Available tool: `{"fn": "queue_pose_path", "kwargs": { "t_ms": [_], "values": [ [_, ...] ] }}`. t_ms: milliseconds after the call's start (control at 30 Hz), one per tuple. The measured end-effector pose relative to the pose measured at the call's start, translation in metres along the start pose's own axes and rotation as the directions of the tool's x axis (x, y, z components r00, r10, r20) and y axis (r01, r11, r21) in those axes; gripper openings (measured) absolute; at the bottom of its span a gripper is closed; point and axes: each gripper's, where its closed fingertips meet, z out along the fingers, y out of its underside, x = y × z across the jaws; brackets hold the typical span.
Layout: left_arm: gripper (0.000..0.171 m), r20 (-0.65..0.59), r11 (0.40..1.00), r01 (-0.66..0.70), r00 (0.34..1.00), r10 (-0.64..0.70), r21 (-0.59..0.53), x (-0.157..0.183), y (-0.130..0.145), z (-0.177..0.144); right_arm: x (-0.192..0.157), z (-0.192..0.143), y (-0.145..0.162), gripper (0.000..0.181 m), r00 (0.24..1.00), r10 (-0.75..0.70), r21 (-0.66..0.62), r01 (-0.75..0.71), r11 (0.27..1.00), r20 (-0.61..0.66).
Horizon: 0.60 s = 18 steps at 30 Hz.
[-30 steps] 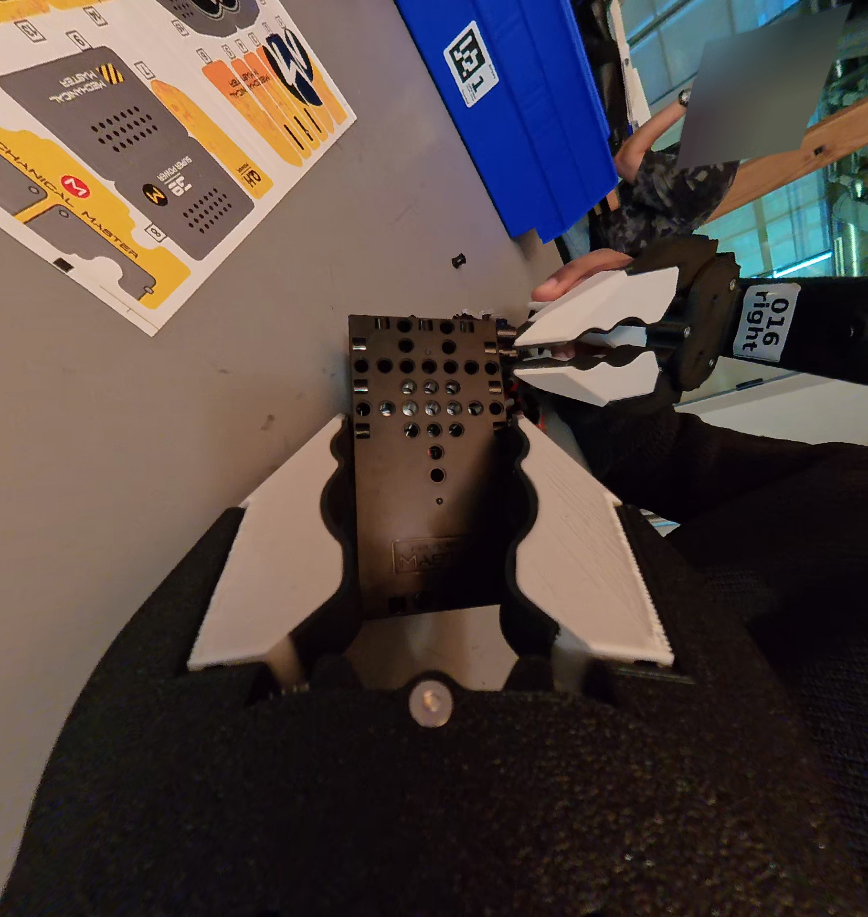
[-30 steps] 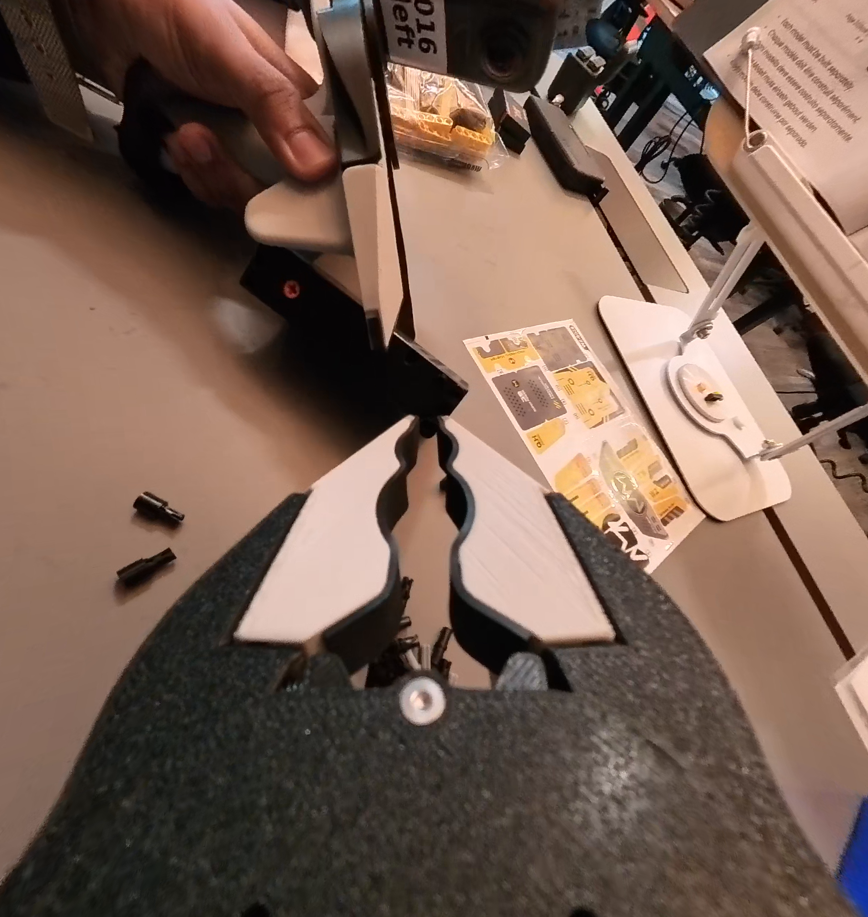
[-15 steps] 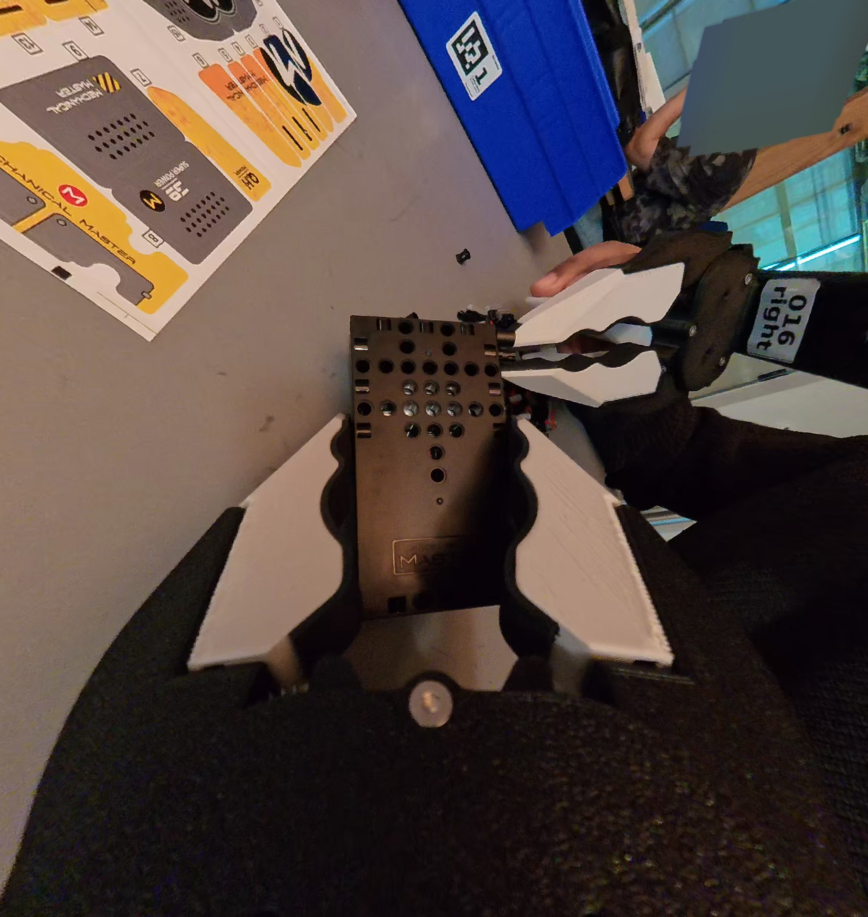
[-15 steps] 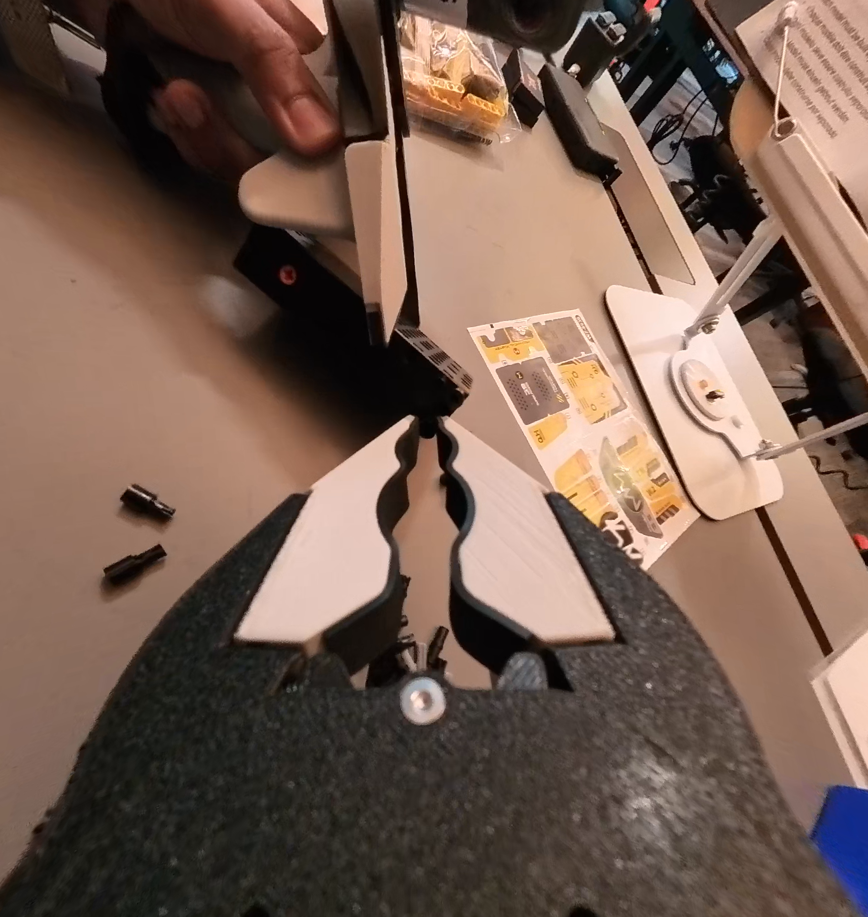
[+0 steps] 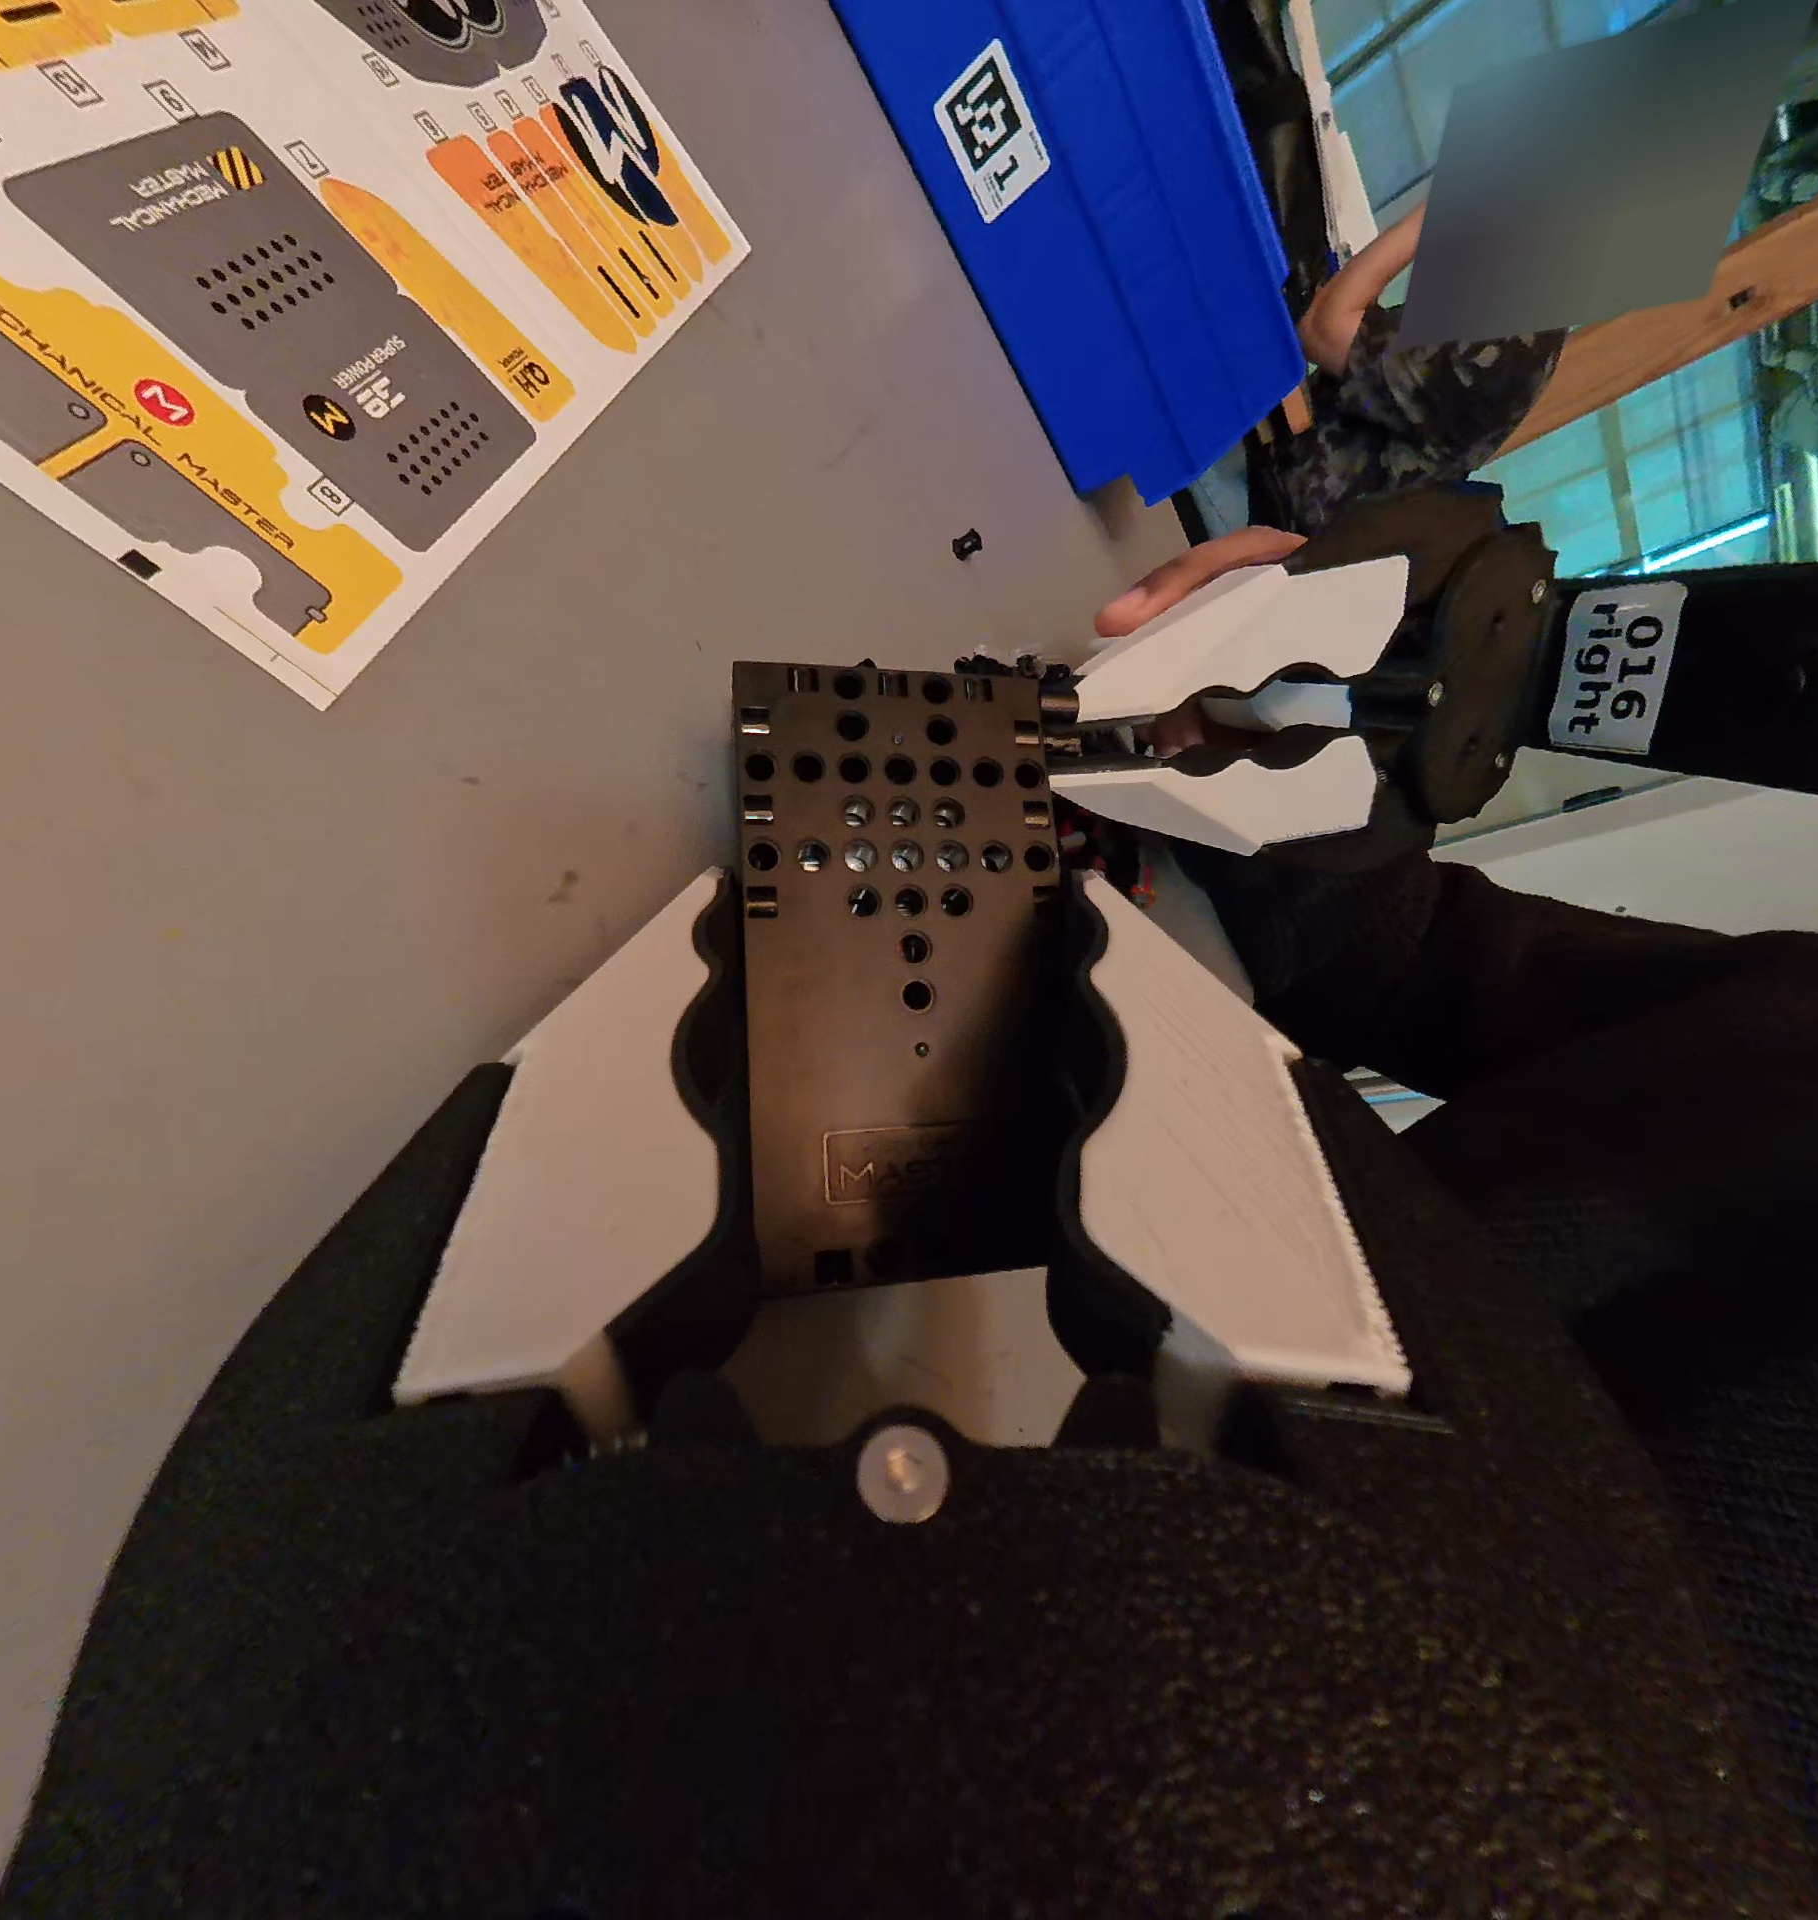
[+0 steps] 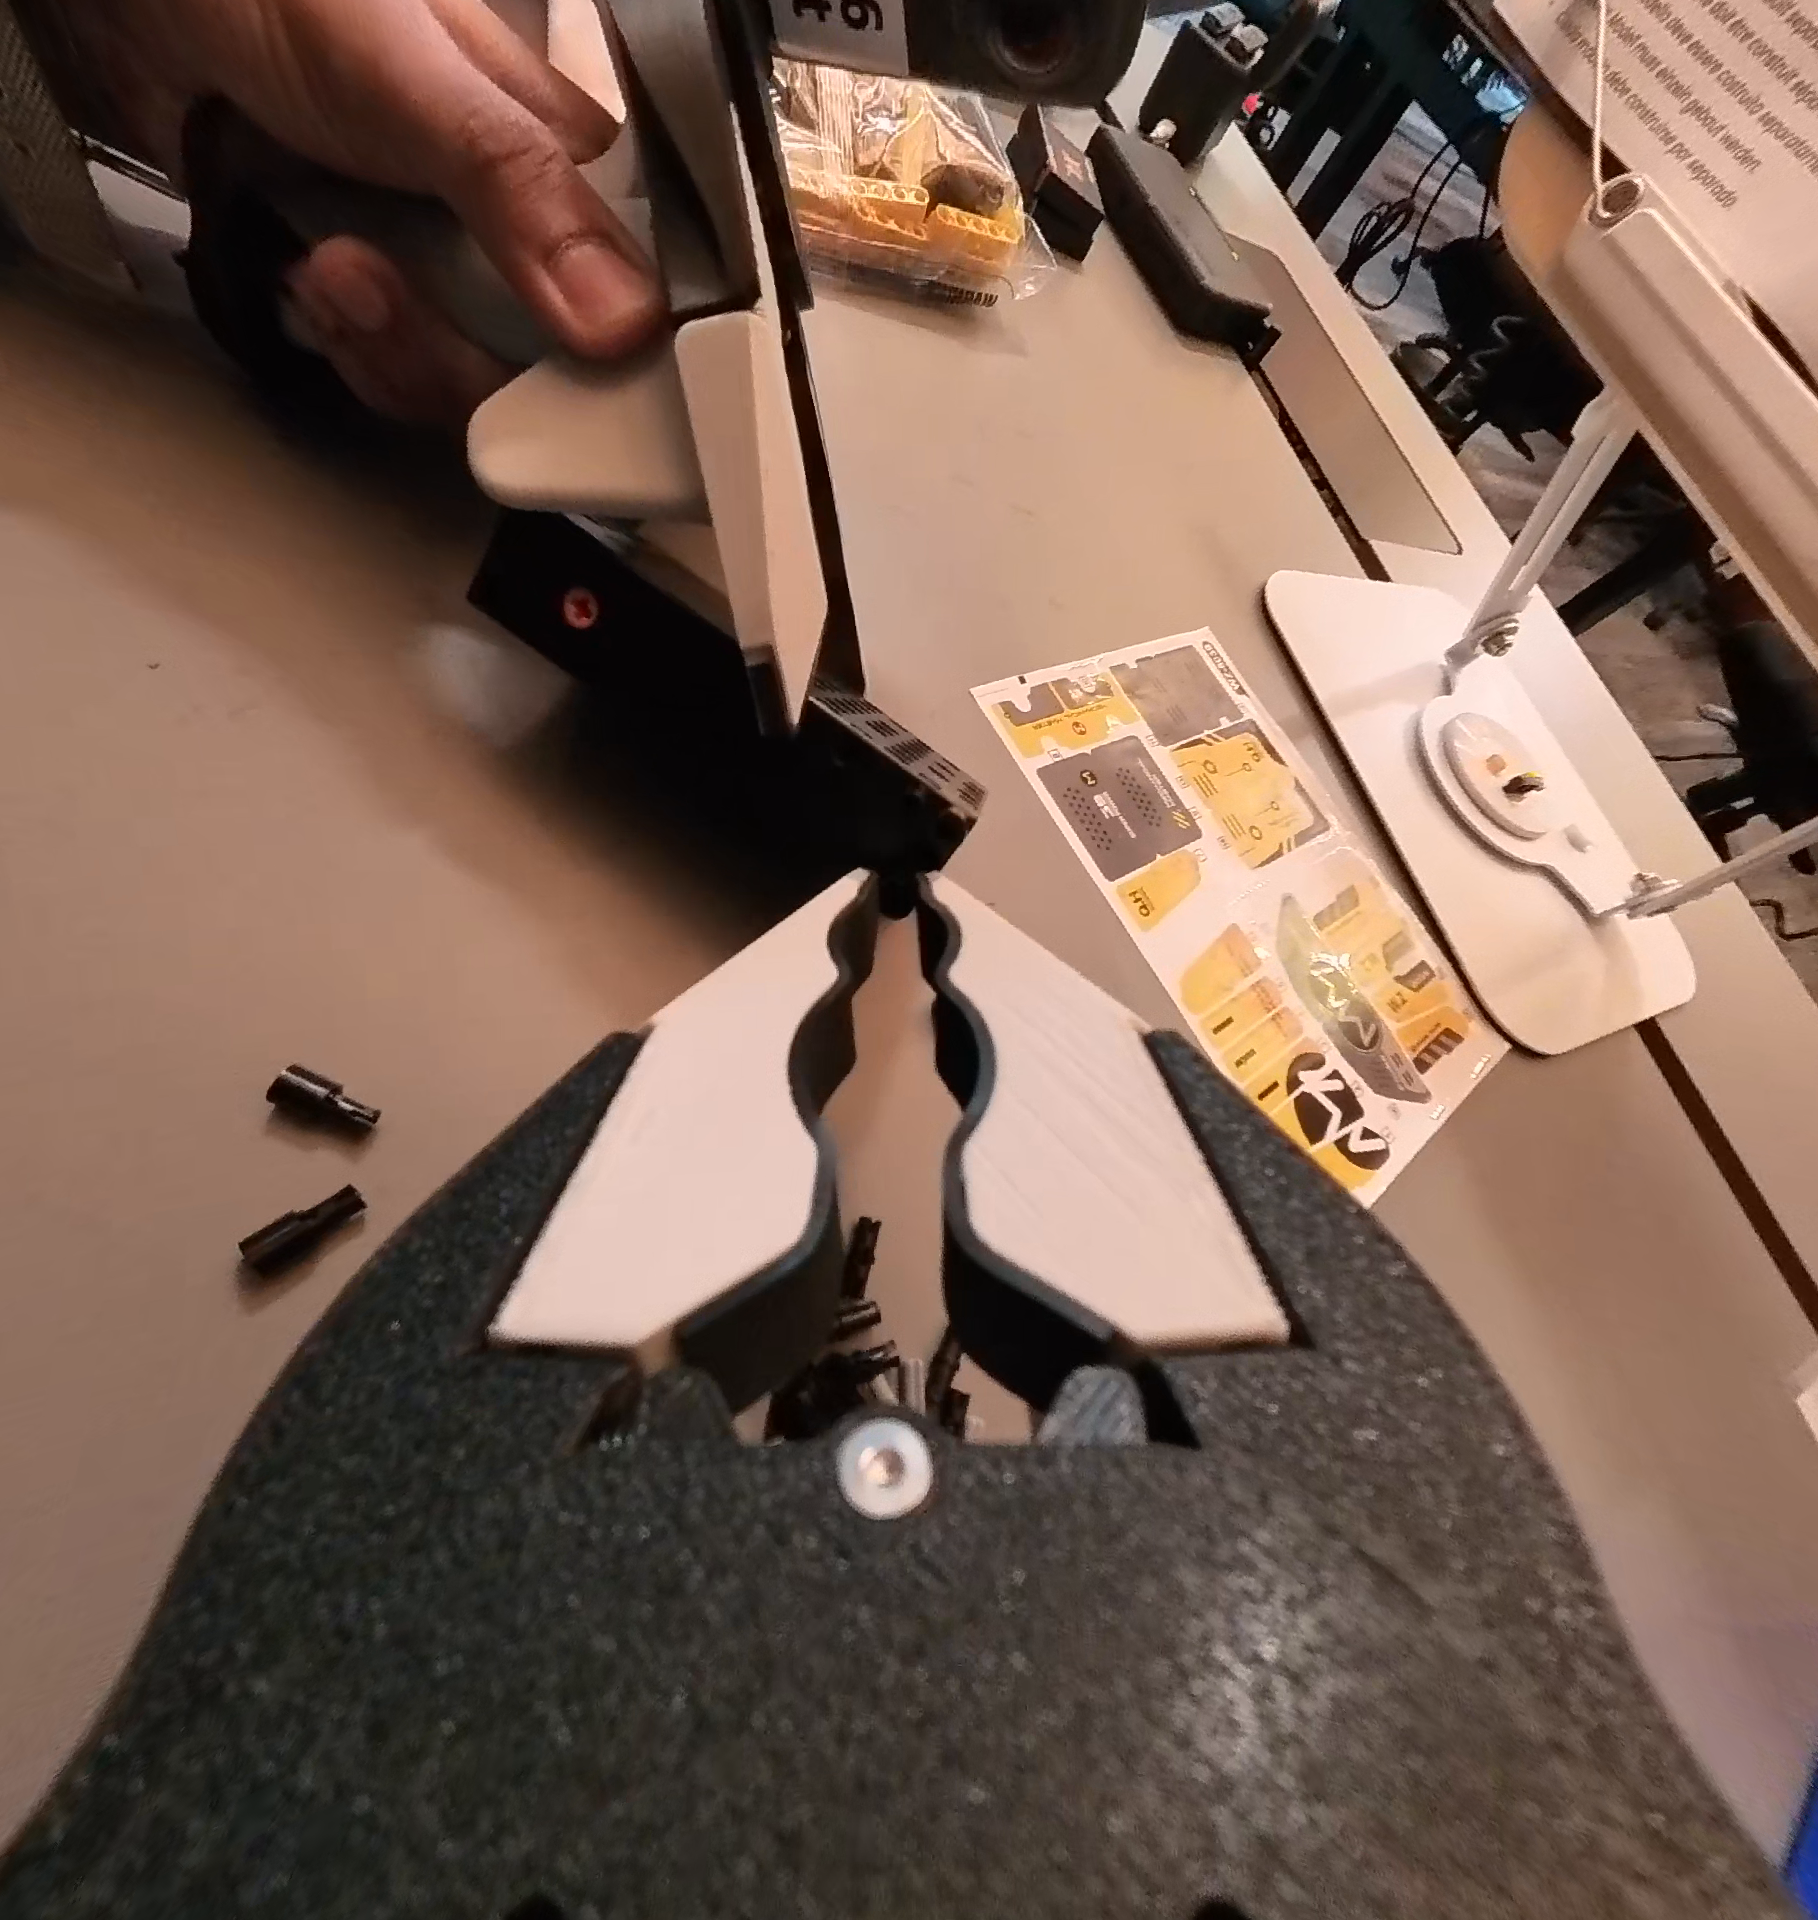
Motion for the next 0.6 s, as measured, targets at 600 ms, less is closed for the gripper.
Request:
{"fn": "queue_pose_path", "kwargs": {
  "t_ms": [600],
  "values": [
    [0.062, -0.061, 1.0, 0.021, 0.998, -0.019, 0.022, 0.003, -0.002, -0.003, 0.026, -0.034, -0.025, 0.014, 0.928, 0.34, 0.284, -0.37, 0.885, 0.152]
  ]
}}
